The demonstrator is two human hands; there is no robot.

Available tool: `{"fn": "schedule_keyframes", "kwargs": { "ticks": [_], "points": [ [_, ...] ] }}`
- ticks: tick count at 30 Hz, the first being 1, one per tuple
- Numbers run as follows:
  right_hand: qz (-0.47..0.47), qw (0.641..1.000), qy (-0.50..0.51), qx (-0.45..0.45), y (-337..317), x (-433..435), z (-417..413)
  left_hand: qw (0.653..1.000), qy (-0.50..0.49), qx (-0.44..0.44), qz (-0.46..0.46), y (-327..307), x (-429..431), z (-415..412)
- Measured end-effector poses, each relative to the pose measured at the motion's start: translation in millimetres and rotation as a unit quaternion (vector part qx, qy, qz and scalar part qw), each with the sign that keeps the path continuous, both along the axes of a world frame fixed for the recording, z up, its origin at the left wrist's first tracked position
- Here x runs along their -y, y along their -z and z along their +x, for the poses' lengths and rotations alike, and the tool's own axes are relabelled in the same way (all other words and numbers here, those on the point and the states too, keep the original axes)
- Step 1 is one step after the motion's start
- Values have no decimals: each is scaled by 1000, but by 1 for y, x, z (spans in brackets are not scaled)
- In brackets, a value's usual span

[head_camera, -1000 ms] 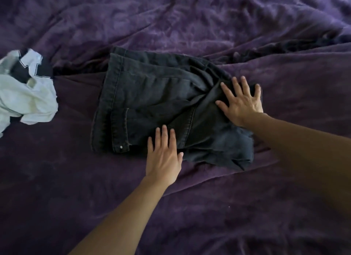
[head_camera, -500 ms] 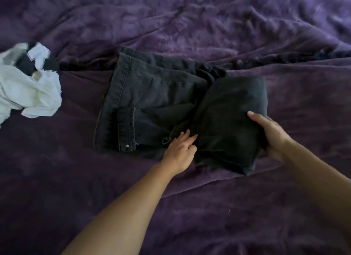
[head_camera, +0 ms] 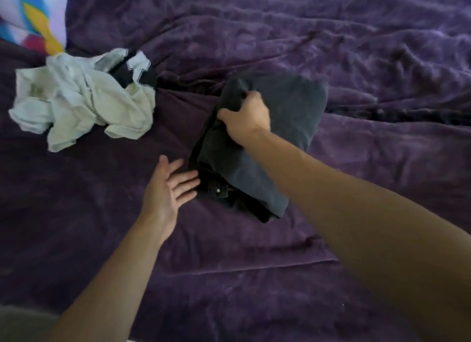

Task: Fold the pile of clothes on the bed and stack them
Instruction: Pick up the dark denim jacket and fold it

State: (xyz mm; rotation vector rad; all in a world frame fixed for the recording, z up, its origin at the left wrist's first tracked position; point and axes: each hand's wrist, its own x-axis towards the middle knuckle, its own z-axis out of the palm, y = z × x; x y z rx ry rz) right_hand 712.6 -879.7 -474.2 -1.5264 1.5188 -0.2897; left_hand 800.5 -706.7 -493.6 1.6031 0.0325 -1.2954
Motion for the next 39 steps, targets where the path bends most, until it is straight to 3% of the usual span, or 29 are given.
{"fn": "schedule_keyframes", "kwargs": {
  "ticks": [7, 8, 9, 10, 11, 12, 13, 14, 15, 16, 20, 26, 29, 32, 33, 36, 39],
  "points": [
    [232, 959, -90, 132, 20, 0, 19, 991, 22, 122, 52, 17, 31, -7],
    [201, 967, -92, 126, 17, 3, 11, 983, 29, 165, 76, 22, 36, -8],
    [95, 986, -106, 91, 16, 7, -1, 969, 52, 214, 108, 26, 41, -7],
    [-72, 988, -132, 26, 18, 11, -14, 945, 90, 277, 146, 29, 42, -6],
    [-238, 956, -162, -50, 22, 16, -29, 902, 146, 364, 180, 30, 43, -4],
    [-350, 911, -187, -116, 26, 20, -43, 834, 210, 473, 191, 31, 45, -4],
    [-384, 883, -208, -174, 30, 25, -54, 754, 270, 575, 167, 32, 48, -4],
    [-368, 876, -223, -218, 36, 30, -62, 683, 324, 644, 119, 33, 53, -5],
    [-325, 882, -231, -249, 45, 37, -67, 634, 375, 673, 68, 36, 60, -6],
    [-276, 893, -232, -269, 57, 44, -71, 614, 414, 671, 32, 41, 68, -7],
    [-198, 908, -241, -281, 103, 54, -63, 697, 417, 582, 41, 81, 85, -2],
    [-207, 914, -222, -269, 133, 62, -51, 685, 406, 602, 59, 117, 97, 5],
    [-204, 922, -213, -251, 114, 60, -52, 710, 391, 584, 56, 103, 101, 10],
    [-233, 936, -107, -240, 101, 32, -73, 793, 324, 510, 82, 86, 122, 25],
    [-212, 950, -55, -224, 101, 15, -81, 805, 315, 494, 92, 82, 129, 29],
    [-62, 985, 85, -141, 106, -27, -93, 820, 332, 460, 79, 72, 137, 26],
    [-17, 986, 130, -102, 99, -40, -101, 825, 331, 457, 42, 59, 124, 12]
  ]
}}
